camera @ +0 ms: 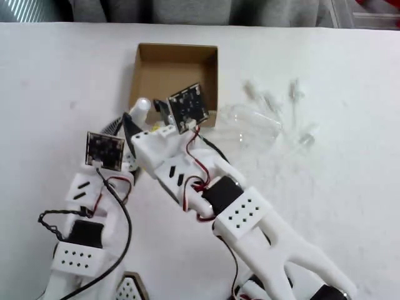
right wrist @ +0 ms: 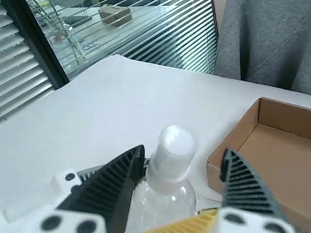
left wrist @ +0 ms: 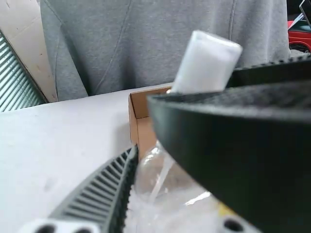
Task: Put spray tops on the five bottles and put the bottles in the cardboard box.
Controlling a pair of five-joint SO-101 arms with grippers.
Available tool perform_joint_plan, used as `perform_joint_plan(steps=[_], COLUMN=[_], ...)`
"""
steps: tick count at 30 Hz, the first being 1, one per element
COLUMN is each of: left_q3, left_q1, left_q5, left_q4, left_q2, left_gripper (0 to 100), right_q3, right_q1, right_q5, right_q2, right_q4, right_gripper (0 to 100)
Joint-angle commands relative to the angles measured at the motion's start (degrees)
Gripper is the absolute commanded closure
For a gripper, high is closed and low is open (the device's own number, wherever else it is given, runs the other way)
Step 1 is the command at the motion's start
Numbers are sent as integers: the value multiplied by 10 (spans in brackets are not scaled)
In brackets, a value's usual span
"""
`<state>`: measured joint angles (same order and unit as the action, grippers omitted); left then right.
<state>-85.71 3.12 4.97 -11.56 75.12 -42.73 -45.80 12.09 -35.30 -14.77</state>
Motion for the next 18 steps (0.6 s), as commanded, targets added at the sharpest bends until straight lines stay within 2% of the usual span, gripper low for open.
perform_joint_plan(steps=[1,10,13,18], left_q3=[7,7,7,7], left_q1=[-6,-6,-6,-6], left_q5=[-1,-1,-1,-1], left_q4=[16,16,16,16], left_q2=[13,13,13,13], left_gripper=[749,749,749,749], right_q3=[-1,-4,-5,-68], right_q1=[-4,0,44,155], right_q5=[-5,-2,1,139], right_q2=[-56,-233,-269,-276], right_q4=[0,-91,-109,-56], right_gripper=[712,707,707,709])
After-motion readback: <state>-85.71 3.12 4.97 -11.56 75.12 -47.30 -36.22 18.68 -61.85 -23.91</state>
